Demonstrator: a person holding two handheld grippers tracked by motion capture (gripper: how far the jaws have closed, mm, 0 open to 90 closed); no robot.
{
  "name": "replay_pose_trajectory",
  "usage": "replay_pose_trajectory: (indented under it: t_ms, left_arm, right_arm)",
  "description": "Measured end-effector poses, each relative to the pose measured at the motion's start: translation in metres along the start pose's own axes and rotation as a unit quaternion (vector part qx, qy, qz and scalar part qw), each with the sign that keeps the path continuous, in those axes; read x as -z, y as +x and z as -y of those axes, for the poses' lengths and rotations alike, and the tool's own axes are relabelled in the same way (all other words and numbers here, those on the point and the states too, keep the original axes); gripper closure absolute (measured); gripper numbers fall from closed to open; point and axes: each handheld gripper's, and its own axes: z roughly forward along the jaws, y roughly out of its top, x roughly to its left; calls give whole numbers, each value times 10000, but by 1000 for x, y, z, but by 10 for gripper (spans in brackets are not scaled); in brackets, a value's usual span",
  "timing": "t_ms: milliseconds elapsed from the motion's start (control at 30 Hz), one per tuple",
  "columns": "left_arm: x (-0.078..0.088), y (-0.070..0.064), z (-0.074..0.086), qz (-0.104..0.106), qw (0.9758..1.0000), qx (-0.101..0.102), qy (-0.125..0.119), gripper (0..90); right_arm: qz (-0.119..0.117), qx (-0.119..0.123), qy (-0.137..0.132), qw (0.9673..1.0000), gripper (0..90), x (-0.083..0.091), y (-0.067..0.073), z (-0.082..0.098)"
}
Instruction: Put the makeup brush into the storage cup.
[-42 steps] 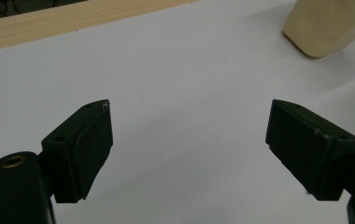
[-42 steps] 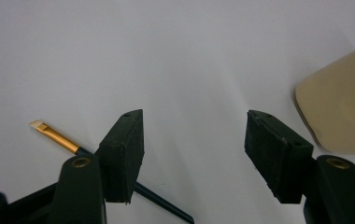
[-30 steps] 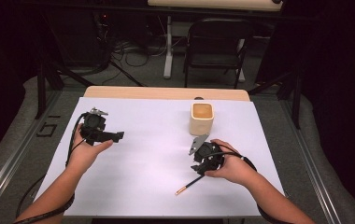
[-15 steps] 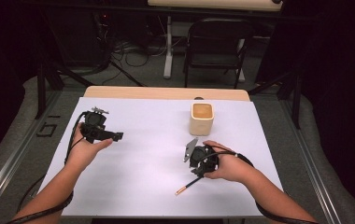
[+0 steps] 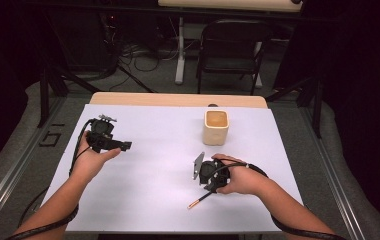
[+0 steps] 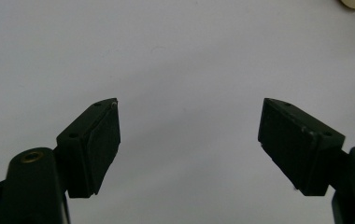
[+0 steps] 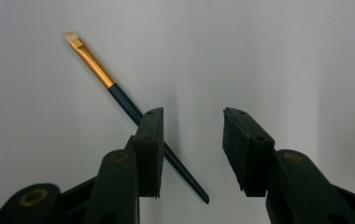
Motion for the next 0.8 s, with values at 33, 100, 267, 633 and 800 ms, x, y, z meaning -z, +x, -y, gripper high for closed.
replay_pose_trajectory:
  t_ms: [33,100,267,633,800]
  left_arm:
    - [0,0,0,0,10000,-7,-4,216]
    - [-1,-1,0,1,10000,-33,31,218]
    - [-1,-2,-1,-4,10000,-54,8,224]
    - [-4,-4,1,10,10000,-47,26,227]
    - [-5,-3,1,12,10000,-63,56,227]
  right_arm:
    - [-22,-27,23,10000,590,-1,1,0]
    - [-62,0,49,10000,590,-2,2,-1]
    - [-108,36,120,9999,591,-5,3,-1]
    - [-270,162,197,9993,598,-9,9,-5]
    - [-342,263,228,9988,599,-11,12,-8]
